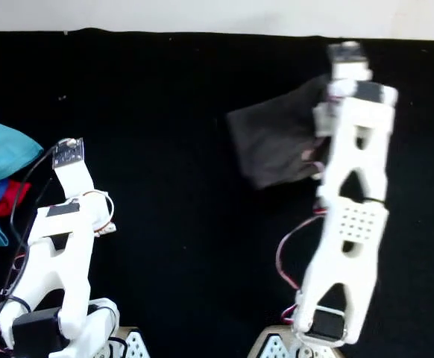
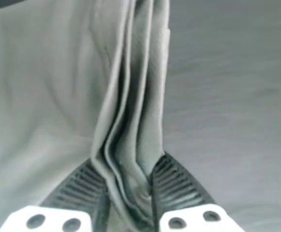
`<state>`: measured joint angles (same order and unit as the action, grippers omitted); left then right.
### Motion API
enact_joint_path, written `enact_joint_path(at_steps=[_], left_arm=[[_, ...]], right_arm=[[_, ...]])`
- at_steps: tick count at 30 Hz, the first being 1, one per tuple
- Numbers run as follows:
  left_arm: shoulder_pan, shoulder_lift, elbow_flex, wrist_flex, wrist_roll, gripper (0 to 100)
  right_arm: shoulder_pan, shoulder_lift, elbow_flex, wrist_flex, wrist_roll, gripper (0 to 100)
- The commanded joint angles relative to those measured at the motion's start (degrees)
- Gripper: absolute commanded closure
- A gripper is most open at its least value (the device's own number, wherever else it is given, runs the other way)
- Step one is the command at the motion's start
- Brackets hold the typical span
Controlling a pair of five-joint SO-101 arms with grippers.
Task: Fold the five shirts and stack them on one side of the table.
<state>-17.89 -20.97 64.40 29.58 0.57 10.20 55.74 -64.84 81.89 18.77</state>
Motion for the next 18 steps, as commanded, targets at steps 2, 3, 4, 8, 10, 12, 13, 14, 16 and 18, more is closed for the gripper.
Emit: enact_joint_path(at_steps=[2,3,4,8,10,12,13,14,16,18], left_arm=[[1.0,-0.3,0.0,-1.9,-0.5,99],[1.0,-0.3,0.0,-1.9,-0.5,99],[1.0,-0.3,0.0,-1.9,-0.5,99],[1.0,-0.3,0.0,-1.9,-0.5,99],[1.0,-0.3,0.0,-1.9,-0.5,99],[1.0,-0.3,0.0,-1.9,-0.5,99],[1.0,-0.3,0.0,-1.9,-0.5,99],[1.0,-0.3,0.0,-1.9,-0.5,99],[1.0,-0.3,0.0,-1.9,-0.5,99],[1.0,-0.3,0.1,-1.9,-0.5,99]], right_arm=[[7.7,0.5,-3.0,-11.2,4.2,99.3],[8.5,1.5,-3.1,-13.2,4.2,99.3],[9.3,2.6,-3.1,-15.2,4.2,99.3],[12.3,6.8,-3.2,-21.1,4.2,99.3],[13.3,8.9,-3.3,-23.5,4.2,99.3],[14.3,10.4,-3.5,-25.8,4.2,99.3],[14.7,10.9,-3.6,-27.0,4.1,99.3],[15.0,11.0,-3.6,-28.1,4.1,99.3],[15.3,11.2,-3.6,-30.0,4.1,99.3],[15.4,11.2,-3.6,-32.2,4.1,99.3]])
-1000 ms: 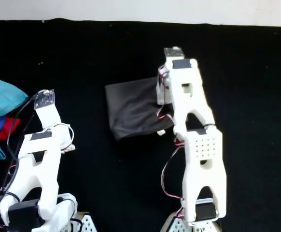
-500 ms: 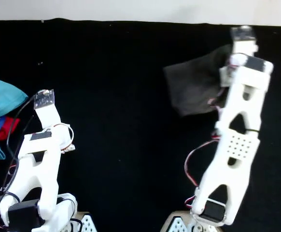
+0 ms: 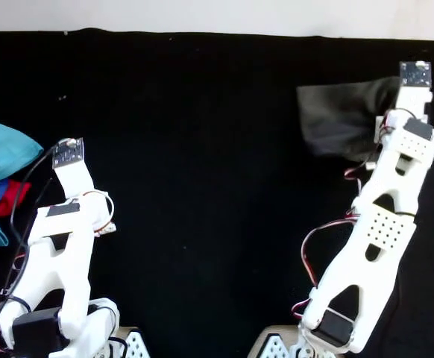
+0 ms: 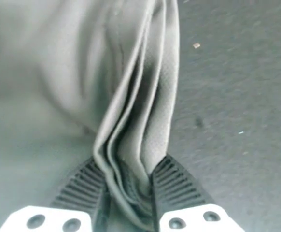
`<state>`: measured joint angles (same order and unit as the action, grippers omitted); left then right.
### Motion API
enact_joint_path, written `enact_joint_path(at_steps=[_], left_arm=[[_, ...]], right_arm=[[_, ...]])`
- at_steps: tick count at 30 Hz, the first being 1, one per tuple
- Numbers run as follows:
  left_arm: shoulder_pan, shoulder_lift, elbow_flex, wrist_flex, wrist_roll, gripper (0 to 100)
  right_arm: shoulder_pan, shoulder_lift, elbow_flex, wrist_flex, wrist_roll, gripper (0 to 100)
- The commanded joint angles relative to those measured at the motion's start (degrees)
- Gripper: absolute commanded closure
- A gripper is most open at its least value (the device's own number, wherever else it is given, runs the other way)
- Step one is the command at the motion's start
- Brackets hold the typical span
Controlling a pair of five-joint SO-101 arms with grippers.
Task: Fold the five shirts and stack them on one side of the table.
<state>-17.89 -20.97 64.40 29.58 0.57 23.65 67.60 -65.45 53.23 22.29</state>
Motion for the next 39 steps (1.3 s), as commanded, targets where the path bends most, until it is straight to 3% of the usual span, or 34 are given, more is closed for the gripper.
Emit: enact_joint_path(at_steps=[1,9,15,20,37,39], left_arm=[[1.0,-0.3,0.1,-1.9,-0.5,99],[1.0,-0.3,0.1,-1.9,-0.5,99],[1.0,-0.3,0.1,-1.9,-0.5,99],[1.0,-0.3,0.1,-1.9,-0.5,99],[1.0,-0.3,0.1,-1.9,-0.5,99],[1.0,-0.3,0.1,-1.9,-0.5,99]], right_arm=[[2.1,-0.5,-2.9,-4.7,0.7,99.3],[1.6,-0.2,-2.9,-6.3,0.7,97.9],[2.2,-0.9,-3.0,-6.1,0.4,70.0],[2.7,-3.8,-7.1,-2.2,0.4,72.5],[0.6,-11.3,-33.5,47.2,-12.2,73.5],[0.2,-11.7,-34.2,48.0,-12.9,73.5]])
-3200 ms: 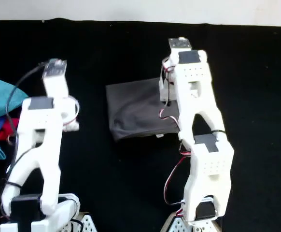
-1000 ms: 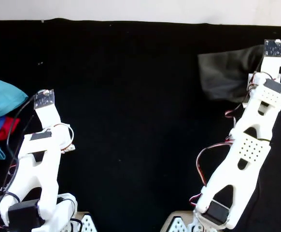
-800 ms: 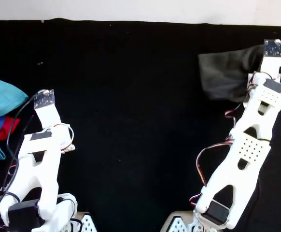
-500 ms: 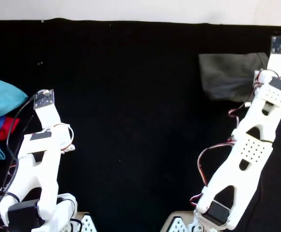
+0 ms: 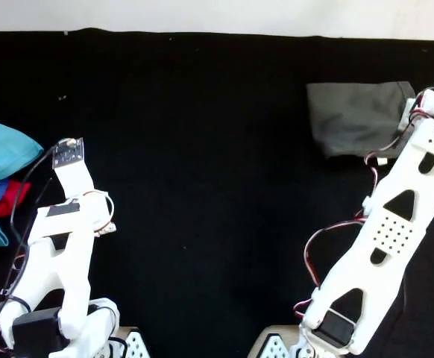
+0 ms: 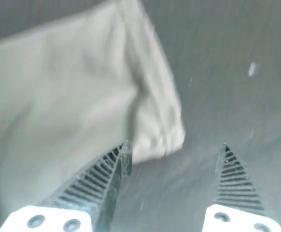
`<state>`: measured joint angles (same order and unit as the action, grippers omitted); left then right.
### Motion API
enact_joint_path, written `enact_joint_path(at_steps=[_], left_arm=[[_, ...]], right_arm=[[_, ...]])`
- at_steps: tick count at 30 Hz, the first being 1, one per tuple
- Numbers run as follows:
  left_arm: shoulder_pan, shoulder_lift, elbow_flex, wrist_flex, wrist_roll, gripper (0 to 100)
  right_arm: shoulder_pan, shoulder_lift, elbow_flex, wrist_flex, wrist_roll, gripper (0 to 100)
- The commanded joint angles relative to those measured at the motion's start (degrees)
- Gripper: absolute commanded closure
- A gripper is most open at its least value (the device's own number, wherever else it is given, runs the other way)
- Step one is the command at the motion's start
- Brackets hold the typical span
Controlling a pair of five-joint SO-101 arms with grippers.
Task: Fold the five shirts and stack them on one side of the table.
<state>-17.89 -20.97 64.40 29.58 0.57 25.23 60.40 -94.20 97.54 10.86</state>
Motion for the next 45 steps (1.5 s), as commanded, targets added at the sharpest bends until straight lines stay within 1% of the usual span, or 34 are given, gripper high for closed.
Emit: enact_joint_path(at_steps=[1,4,6,8,11,17,21,24,26,28,31,33,38,42,43,45], left_arm=[[1.0,-0.3,0.1,-1.9,-0.5,99],[1.0,-0.3,0.1,-1.9,-0.5,99],[1.0,-0.3,0.1,-1.9,-0.5,99],[1.0,-0.3,0.1,-1.9,-0.5,99],[1.0,-0.3,0.1,-1.9,-0.5,99],[1.0,-0.3,0.1,-1.9,-0.5,99],[1.0,-0.3,0.1,-1.9,-0.5,99],[1.0,-0.3,0.1,-1.9,-0.5,99],[1.0,-0.3,0.1,-1.9,-0.5,99],[1.1,-0.3,0.2,-1.9,-0.5,99],[1.1,-0.3,0.2,-1.9,-0.5,99],[1.1,-0.3,0.2,-1.9,-0.5,99],[1.1,-0.3,0.1,-1.9,-0.5,99],[1.1,-0.2,0.1,-1.9,-0.5,99],[1.1,-0.2,0.1,-1.9,-0.5,99],[1.1,-0.2,0.0,-1.9,-0.5,99]], right_arm=[[-0.9,-5.1,-5.4,3.7,-1.8,73.5],[0.0,-8.0,-4.4,3.8,-3.6,73.5],[0.2,-12.4,-1.1,3.9,-4.0,73.5],[-0.1,-19.2,5.5,3.9,-4.0,73.5],[-2.5,-33.7,21.5,3.9,-5.5,73.5],[-13.2,-66.0,61.7,2.9,-5.5,73.5],[-21.8,-81.9,80.7,0.6,-5.5,73.5],[-29.2,-90.3,95.5,-1.3,-5.5,73.5],[-33.4,-94.1,108.5,-6.8,-5.5,73.5],[-35.8,-97.2,122.9,-16.0,-5.5,73.5],[-36.9,-100.9,141.7,-29.8,-5.5,73.5],[-36.6,-102.8,151.3,-38.4,-5.5,73.5],[-35.9,-105.8,167.1,-53.8,-1.4,73.5],[-35.9,-106.2,176.5,-63.7,-1.1,73.5],[-35.9,-106.2,178.1,-65.8,-1.1,73.5],[-35.9,-106.8,179.1,-66.3,-1.1,73.5]])
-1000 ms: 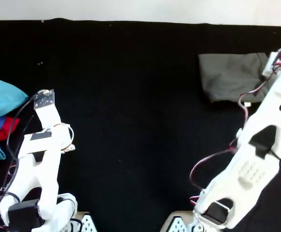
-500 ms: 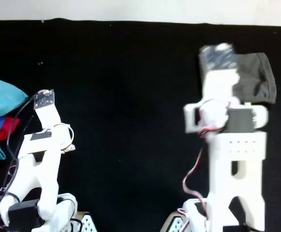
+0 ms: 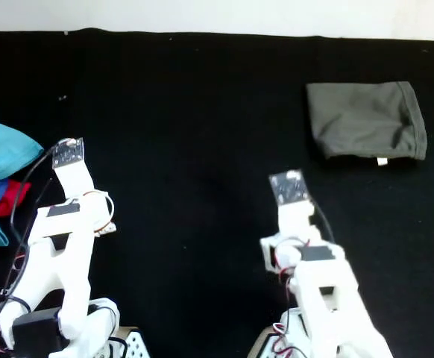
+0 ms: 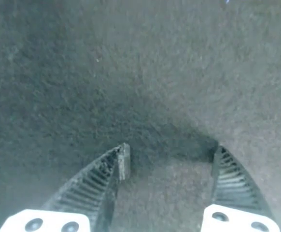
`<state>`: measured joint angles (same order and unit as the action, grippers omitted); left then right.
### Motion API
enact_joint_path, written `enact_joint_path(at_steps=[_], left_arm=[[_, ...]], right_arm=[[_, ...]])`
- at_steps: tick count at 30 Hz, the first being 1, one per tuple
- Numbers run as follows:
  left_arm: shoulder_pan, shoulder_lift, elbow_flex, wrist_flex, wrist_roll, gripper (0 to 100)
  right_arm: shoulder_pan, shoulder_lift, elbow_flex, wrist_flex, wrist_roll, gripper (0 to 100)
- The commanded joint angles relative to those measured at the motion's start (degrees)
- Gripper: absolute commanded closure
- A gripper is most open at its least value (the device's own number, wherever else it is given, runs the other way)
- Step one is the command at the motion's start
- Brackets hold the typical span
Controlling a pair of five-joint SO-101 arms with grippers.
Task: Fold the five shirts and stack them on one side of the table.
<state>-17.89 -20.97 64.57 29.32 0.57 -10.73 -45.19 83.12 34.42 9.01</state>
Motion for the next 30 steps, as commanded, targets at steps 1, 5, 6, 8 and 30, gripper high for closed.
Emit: enact_joint_path(at_steps=[1,5,6,8,30], left_arm=[[1.1,-0.2,-0.3,-1.7,-0.5,99],[-1.0,-0.8,-1.6,2.1,-4.6,99],[-2.9,-1.3,-3.8,5.5,-8.1,99],[-8.0,-3.1,-10.2,14.5,-13.5,99],[-41.0,32.6,-84.4,51.1,-14.9,81]], right_arm=[[0.1,-1.4,1.7,-3.5,0.7,73.5],[0.0,-1.7,1.8,-4.6,1.0,73.5],[0.0,-1.7,1.8,-4.8,1.0,73.5],[0.0,-1.7,1.9,-4.9,1.0,73.5],[0.0,-1.7,1.9,-5.1,0.8,73.5]])
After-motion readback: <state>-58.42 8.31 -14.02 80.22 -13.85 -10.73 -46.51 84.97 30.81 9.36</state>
